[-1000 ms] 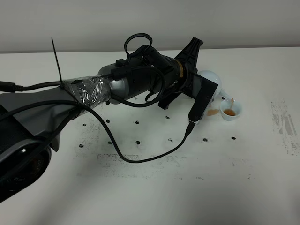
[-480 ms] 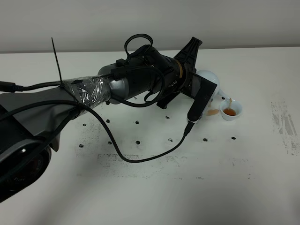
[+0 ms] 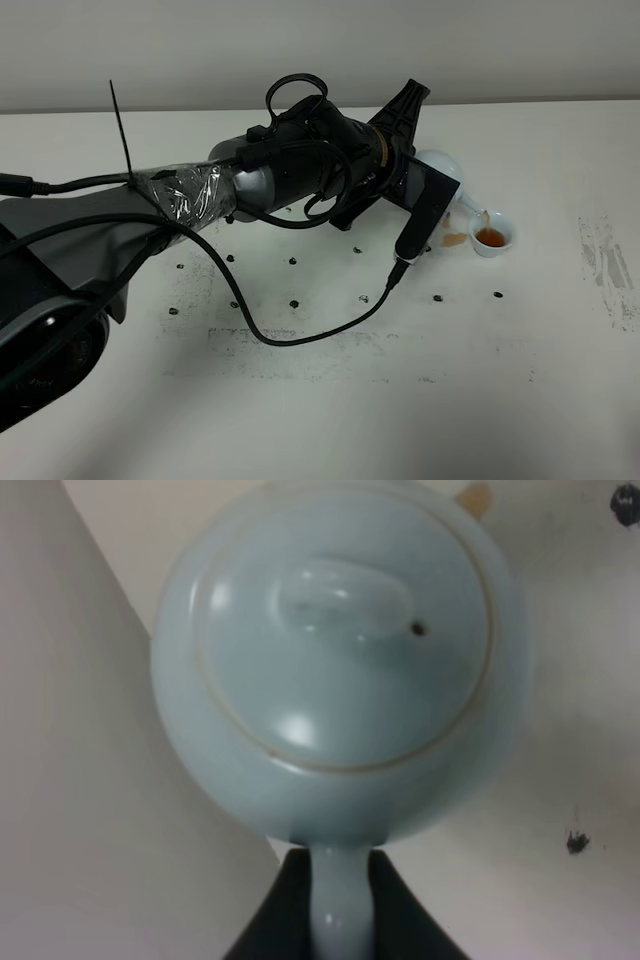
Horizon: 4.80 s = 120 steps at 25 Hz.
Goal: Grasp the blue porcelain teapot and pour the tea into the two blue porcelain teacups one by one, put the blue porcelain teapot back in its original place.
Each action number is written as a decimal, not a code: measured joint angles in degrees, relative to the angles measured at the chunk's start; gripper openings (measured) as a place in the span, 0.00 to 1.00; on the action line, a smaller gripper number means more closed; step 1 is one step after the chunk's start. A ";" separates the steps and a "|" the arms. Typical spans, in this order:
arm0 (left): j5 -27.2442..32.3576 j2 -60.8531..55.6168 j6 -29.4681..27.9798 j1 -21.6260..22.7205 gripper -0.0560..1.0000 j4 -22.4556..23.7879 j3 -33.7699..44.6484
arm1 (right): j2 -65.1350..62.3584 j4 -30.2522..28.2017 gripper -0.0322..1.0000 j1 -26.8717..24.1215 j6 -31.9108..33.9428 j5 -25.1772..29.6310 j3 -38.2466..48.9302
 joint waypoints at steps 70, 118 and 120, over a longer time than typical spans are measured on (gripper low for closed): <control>-0.43 0.00 -0.76 -0.67 0.12 1.74 0.00 | 0.00 0.00 0.46 0.00 0.00 0.00 0.00; 19.88 -2.83 -26.96 -6.69 0.12 -13.14 -0.05 | 0.00 0.00 0.46 0.00 0.00 0.00 0.00; 20.53 -1.94 -26.57 -6.84 0.12 -13.49 -0.05 | 0.00 0.00 0.46 0.00 0.00 0.00 0.00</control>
